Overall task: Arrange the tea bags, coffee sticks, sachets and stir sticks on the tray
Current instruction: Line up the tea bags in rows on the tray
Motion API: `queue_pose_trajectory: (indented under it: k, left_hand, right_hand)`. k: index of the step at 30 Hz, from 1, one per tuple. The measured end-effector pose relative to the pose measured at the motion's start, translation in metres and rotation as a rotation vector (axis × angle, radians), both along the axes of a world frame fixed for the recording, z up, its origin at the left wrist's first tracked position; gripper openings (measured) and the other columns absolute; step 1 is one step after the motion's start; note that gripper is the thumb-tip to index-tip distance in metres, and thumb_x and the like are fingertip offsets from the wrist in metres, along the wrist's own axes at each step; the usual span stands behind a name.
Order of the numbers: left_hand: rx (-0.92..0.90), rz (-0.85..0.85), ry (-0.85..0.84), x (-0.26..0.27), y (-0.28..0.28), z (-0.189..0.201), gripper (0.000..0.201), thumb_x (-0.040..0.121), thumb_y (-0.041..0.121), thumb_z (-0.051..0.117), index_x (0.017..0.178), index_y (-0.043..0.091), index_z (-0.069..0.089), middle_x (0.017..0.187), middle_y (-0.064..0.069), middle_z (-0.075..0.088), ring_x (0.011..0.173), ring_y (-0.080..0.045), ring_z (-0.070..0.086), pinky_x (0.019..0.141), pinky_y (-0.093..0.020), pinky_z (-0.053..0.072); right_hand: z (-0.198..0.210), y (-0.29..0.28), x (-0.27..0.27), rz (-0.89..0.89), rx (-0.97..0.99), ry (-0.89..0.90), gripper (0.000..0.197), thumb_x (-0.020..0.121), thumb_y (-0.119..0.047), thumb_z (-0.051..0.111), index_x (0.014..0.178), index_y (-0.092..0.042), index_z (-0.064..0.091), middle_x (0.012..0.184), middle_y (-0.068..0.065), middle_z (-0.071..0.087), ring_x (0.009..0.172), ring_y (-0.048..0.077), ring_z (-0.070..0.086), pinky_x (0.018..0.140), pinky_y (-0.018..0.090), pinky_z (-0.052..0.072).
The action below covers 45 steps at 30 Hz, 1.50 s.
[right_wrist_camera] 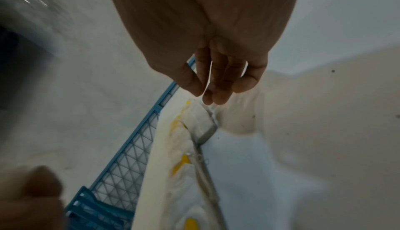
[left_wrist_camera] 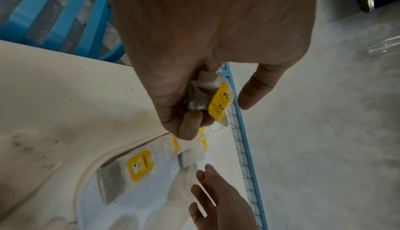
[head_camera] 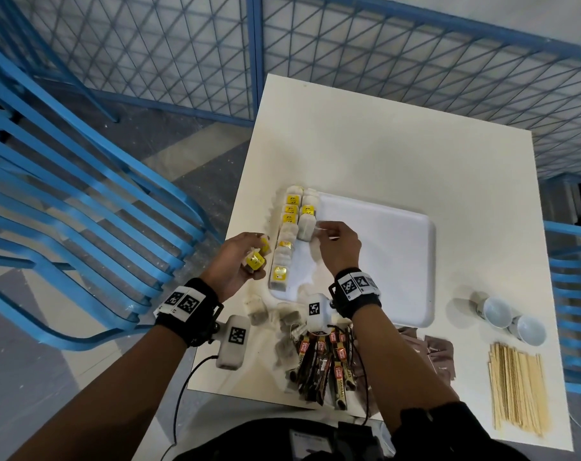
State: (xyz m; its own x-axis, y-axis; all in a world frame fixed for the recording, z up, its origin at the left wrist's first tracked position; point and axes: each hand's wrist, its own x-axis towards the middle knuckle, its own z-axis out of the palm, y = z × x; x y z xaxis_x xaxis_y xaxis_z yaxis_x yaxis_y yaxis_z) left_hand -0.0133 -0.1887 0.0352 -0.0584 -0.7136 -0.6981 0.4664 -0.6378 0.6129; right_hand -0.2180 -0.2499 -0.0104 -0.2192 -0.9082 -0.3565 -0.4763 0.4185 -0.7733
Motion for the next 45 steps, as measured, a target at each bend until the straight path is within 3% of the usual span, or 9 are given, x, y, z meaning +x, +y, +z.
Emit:
queue_pose_trajectory:
  k: [6, 10, 12, 17, 20, 27, 32, 36, 45]
  left_hand:
    - [-0.064, -0.005, -0.1, -0.006, 0.0, 0.001, 0.033, 0.089, -0.014, 0.044, 0.112, 0.001, 0.063, 0.075, -0.007, 0.061, 0.058, -0.022, 0.054, 0.055, -0.033, 0.042]
    - [-0.1, -0.021, -0.144, -0.008, 0.004, 0.004, 0.036, 0.089, -0.016, 0.045, 0.119, -0.001, 0.06, 0.076, -0.011, 0.066, 0.063, -0.025, 0.06, 0.058, -0.035, 0.045]
    - [-0.099, -0.012, -0.141, -0.008, 0.005, 0.007, 0.035, 0.09, -0.015, 0.045, 0.118, 0.003, 0.058, 0.08, -0.014, 0.066, 0.064, -0.027, 0.063, 0.059, -0.036, 0.045]
    - [-0.105, -0.016, -0.121, -0.007, 0.011, 0.009, 0.033, 0.089, -0.014, 0.043, 0.117, -0.001, 0.055, 0.087, -0.021, 0.065, 0.065, -0.032, 0.066, 0.051, -0.033, 0.044]
    - [-0.079, -0.067, -0.229, -0.005, 0.015, 0.008, 0.031, 0.088, -0.009, 0.043, 0.11, 0.004, 0.061, 0.094, -0.02, 0.067, 0.064, -0.03, 0.065, 0.046, -0.026, 0.033]
    - [-0.152, -0.09, -0.394, -0.004, 0.021, 0.011, 0.028, 0.09, -0.001, 0.051, 0.1, 0.014, 0.073, 0.079, -0.007, 0.066, 0.051, -0.021, 0.051, 0.044, -0.023, 0.026]
    - [-0.249, -0.126, -0.318, -0.007, 0.023, 0.019, 0.013, 0.094, 0.011, 0.067, 0.105, 0.007, 0.072, 0.082, -0.014, 0.069, 0.051, -0.019, 0.05, 0.044, -0.022, 0.025]
    - [-0.283, -0.113, -0.3, -0.008, 0.025, 0.017, 0.023, 0.095, 0.016, 0.067, 0.107, -0.004, 0.067, 0.075, -0.018, 0.067, 0.046, -0.016, 0.046, 0.041, -0.02, 0.026]
    - [-0.296, -0.218, -0.356, -0.008, 0.029, 0.021, 0.009, 0.092, 0.013, 0.072, 0.101, 0.012, 0.069, 0.08, -0.022, 0.073, 0.054, -0.023, 0.052, 0.047, -0.024, 0.027]
  right_hand:
    - [0.036, 0.013, 0.024, 0.336, -0.037, -0.188, 0.007, 0.092, -0.022, 0.068, 0.091, -0.027, 0.073, 0.082, -0.003, 0.074, 0.07, 0.011, 0.067, 0.075, 0.031, 0.056]
    - [0.055, 0.022, 0.034, 0.491, -0.007, -0.159, 0.023, 0.09, -0.045, 0.07, 0.094, -0.023, 0.076, 0.084, -0.013, 0.073, 0.071, -0.004, 0.063, 0.072, 0.016, 0.05]
    - [0.057, 0.026, 0.035, 0.53, -0.02, -0.119, 0.023, 0.088, -0.042, 0.074, 0.094, -0.019, 0.076, 0.085, -0.013, 0.072, 0.071, -0.01, 0.06, 0.067, 0.006, 0.043]
    - [0.056, 0.029, 0.034, 0.466, -0.073, -0.131, 0.009, 0.086, -0.029, 0.078, 0.088, -0.023, 0.072, 0.082, -0.013, 0.07, 0.074, 0.007, 0.063, 0.068, 0.011, 0.047]
    - [0.058, 0.029, 0.031, 0.46, -0.108, -0.151, 0.006, 0.087, -0.023, 0.077, 0.089, -0.022, 0.072, 0.081, -0.01, 0.07, 0.072, 0.011, 0.065, 0.069, 0.016, 0.05]
    - [0.073, 0.024, 0.024, 0.566, -0.159, -0.11, 0.006, 0.085, -0.023, 0.078, 0.09, -0.023, 0.075, 0.085, -0.006, 0.073, 0.076, 0.017, 0.064, 0.07, 0.017, 0.05]
    - [0.078, 0.023, 0.024, 0.609, -0.158, -0.106, 0.01, 0.085, -0.021, 0.078, 0.093, -0.016, 0.078, 0.084, -0.008, 0.073, 0.075, 0.01, 0.063, 0.068, 0.009, 0.043]
    - [0.079, 0.02, 0.021, 0.582, -0.159, -0.146, 0.008, 0.085, -0.02, 0.078, 0.093, -0.018, 0.078, 0.081, -0.011, 0.072, 0.071, -0.001, 0.06, 0.071, 0.009, 0.044]
    - [0.079, 0.018, 0.016, 0.518, -0.195, -0.229, 0.01, 0.086, -0.011, 0.076, 0.094, -0.014, 0.079, 0.073, -0.018, 0.07, 0.066, -0.002, 0.061, 0.072, 0.012, 0.045]
